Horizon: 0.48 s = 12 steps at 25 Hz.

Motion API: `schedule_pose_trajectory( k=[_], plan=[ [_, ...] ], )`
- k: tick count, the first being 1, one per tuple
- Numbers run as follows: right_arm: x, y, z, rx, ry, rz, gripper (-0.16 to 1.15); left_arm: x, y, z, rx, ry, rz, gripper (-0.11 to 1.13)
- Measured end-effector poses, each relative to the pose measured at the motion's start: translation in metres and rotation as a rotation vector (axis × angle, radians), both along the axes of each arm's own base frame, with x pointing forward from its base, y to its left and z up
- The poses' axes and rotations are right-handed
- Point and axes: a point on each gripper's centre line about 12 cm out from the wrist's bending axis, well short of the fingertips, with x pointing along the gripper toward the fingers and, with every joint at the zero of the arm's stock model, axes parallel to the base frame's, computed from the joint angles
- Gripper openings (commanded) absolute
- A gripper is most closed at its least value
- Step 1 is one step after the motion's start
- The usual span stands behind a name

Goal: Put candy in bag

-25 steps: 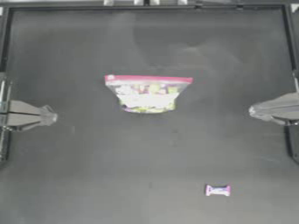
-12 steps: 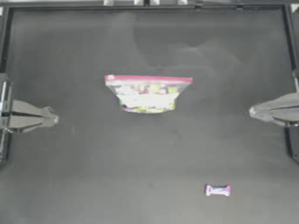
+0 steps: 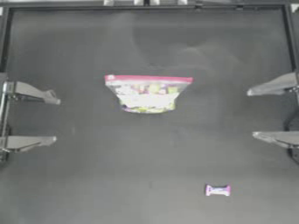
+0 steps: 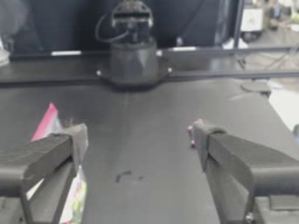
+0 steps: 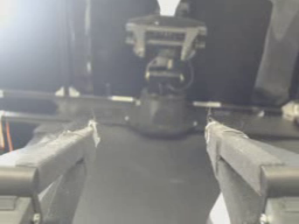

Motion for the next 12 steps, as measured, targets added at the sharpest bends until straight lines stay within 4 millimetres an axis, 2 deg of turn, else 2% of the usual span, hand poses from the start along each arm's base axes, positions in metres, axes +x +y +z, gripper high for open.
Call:
schedule_pose_trajectory(
  k=[6,12],
  plan=[
    [0.004,-0.009,0.011,0.028,0.073,-0.049,1.00,0.000,0.003,-0.004,0.000,0.032,0.015,1.02],
    [0.010,-0.023,0.032,0.059,0.177,-0.116,1.00,-0.001,0.006,-0.006,0.000,0.055,0.029,1.02]
  ],
)
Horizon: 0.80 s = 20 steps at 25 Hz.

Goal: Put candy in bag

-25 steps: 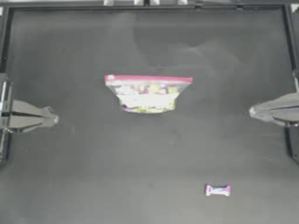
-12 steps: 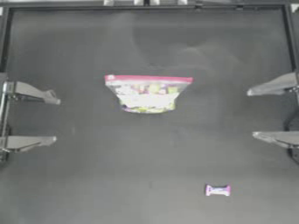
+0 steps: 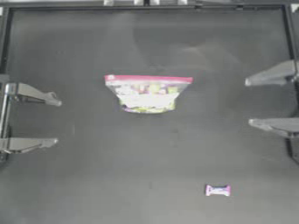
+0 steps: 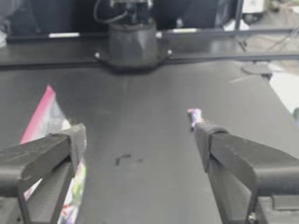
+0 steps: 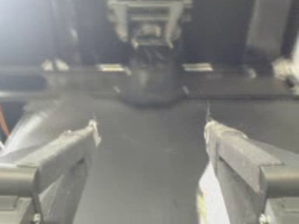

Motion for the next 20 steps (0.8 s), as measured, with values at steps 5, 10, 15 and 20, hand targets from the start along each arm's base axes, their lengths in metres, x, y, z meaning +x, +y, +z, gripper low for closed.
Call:
schedule_pose_trajectory(
  k=[5,10,15,20],
  plan=[
    [0.009,-0.013,0.011,0.014,0.099,-0.054,1.00,-0.001,0.007,-0.004,-0.003,0.035,0.034,1.02],
    [0.022,-0.023,0.021,0.018,0.169,-0.083,1.00,-0.002,0.013,-0.008,-0.003,0.071,0.069,1.02],
    [0.044,-0.033,0.031,0.017,0.271,-0.102,0.99,-0.005,0.017,-0.013,0.001,0.092,0.090,1.02],
    [0.069,-0.047,0.041,0.014,0.367,-0.125,0.99,-0.018,0.023,-0.018,0.002,0.083,0.130,1.02]
  ],
)
